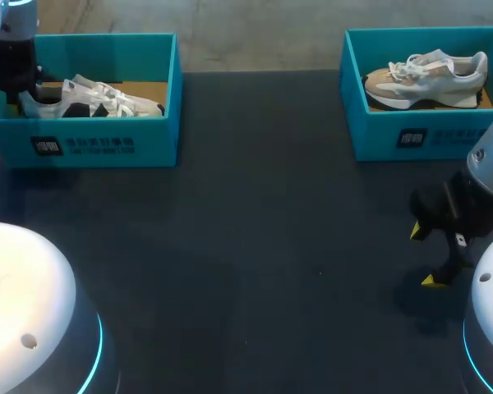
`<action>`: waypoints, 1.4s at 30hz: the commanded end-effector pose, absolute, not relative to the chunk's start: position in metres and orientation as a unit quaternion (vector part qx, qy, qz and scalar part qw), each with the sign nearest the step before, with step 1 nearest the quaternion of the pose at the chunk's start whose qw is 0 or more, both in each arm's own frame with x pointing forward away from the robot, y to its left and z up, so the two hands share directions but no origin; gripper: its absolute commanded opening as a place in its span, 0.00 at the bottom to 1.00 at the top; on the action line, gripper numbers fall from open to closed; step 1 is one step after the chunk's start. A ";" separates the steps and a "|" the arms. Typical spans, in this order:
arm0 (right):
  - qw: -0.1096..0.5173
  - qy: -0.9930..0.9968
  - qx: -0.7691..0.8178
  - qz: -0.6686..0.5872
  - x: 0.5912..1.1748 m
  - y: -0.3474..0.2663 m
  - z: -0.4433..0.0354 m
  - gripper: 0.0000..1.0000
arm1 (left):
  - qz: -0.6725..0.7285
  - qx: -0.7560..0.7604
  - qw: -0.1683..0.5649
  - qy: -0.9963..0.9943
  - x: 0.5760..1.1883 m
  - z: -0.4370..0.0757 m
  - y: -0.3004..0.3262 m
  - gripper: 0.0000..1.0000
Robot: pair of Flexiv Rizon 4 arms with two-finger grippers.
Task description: Take the shoe out of the shoebox, open the shoe tongue, remove and reinsert the insole, then place the shoe into the shoebox
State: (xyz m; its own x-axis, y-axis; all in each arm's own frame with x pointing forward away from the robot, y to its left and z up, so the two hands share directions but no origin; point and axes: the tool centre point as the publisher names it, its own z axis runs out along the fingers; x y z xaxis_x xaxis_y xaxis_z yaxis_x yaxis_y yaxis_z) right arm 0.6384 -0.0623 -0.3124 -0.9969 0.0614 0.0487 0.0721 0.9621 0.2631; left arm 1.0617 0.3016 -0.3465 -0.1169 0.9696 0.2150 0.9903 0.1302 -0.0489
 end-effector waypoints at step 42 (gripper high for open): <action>0.019 -0.990 -0.034 -0.133 0.637 -0.062 -0.313 1.00 | -0.040 -0.650 0.120 -0.749 1.058 -0.384 0.304 0.00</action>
